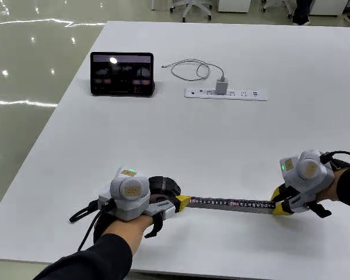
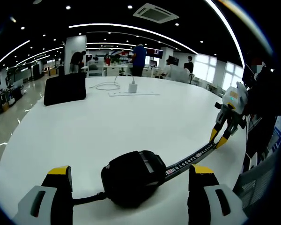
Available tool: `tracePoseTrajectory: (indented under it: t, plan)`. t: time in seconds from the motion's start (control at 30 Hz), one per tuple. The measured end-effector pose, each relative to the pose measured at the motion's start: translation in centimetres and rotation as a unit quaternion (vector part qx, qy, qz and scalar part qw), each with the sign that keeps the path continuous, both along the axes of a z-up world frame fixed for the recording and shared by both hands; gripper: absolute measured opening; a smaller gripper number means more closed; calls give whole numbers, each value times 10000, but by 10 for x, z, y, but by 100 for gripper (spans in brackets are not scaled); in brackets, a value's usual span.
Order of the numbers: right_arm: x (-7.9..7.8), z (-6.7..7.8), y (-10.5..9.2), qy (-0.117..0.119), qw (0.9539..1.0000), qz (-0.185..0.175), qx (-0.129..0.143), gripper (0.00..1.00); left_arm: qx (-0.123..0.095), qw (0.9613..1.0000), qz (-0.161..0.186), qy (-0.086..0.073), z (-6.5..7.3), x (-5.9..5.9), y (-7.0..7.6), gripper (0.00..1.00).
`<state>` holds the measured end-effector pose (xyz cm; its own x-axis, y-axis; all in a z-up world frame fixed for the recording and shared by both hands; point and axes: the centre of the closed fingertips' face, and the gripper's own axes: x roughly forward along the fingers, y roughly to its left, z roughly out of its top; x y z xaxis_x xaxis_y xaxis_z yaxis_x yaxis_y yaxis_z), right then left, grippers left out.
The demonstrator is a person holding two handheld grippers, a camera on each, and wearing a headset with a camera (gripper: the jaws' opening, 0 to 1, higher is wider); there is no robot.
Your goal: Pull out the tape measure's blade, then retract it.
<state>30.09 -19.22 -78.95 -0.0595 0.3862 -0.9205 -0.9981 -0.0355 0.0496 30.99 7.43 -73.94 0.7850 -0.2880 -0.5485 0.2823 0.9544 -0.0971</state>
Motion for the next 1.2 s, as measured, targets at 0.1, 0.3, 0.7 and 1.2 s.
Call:
tracePoseTrajectory:
  t: [0.1,0.3,0.7,1.2]
  plan:
    - [2,-2,0,-3,10000,-29,-93,11,24,10000,-33,-3,-2,0,-1,100]
    - [7,-4,-1,-87,9995,-21,-292,11,126,9999,-59,32,-9,1,-2,100]
    - [8,-7,-1,-122,9980,-15,-617,11,-107,9989,381,253,-21,6,3,93]
    - [9,-9,-2,250,9950,-412,-873,10,-120,9974,614,350,-21,11,-6,62]
